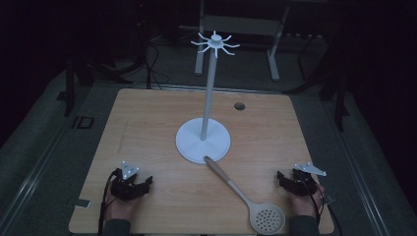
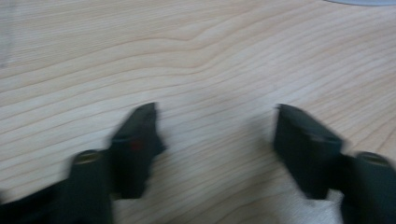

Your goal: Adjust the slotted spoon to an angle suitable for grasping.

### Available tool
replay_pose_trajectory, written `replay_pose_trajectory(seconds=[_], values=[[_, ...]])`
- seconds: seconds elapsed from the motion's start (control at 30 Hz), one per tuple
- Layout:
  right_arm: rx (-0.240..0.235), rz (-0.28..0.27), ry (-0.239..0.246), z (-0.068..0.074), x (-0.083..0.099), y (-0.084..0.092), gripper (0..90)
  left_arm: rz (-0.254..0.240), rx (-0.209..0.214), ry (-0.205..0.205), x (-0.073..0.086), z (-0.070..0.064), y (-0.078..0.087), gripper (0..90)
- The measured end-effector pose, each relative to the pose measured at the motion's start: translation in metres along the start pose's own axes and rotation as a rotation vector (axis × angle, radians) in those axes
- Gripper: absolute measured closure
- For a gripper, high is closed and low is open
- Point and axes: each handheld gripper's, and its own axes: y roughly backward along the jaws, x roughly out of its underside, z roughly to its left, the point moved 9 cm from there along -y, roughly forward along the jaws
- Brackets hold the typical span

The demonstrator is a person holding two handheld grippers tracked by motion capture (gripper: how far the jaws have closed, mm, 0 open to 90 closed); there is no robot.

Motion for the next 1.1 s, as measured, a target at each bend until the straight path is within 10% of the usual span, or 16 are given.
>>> replay_pose_trajectory(seconds=[0.4, 1.1], values=[[-0.080, -0.016, 0.060, 0.017, -0.010, 0.014, 44.8, -0.141, 0.074, 0.006, -0.013, -0.004, 0.023, 46.1], [-0.208, 0.018, 0.122, 0.056, -0.036, 0.036, 52.6, -0.149, 0.088, -0.006, -0.011, -0.004, 0.032, 48.3]])
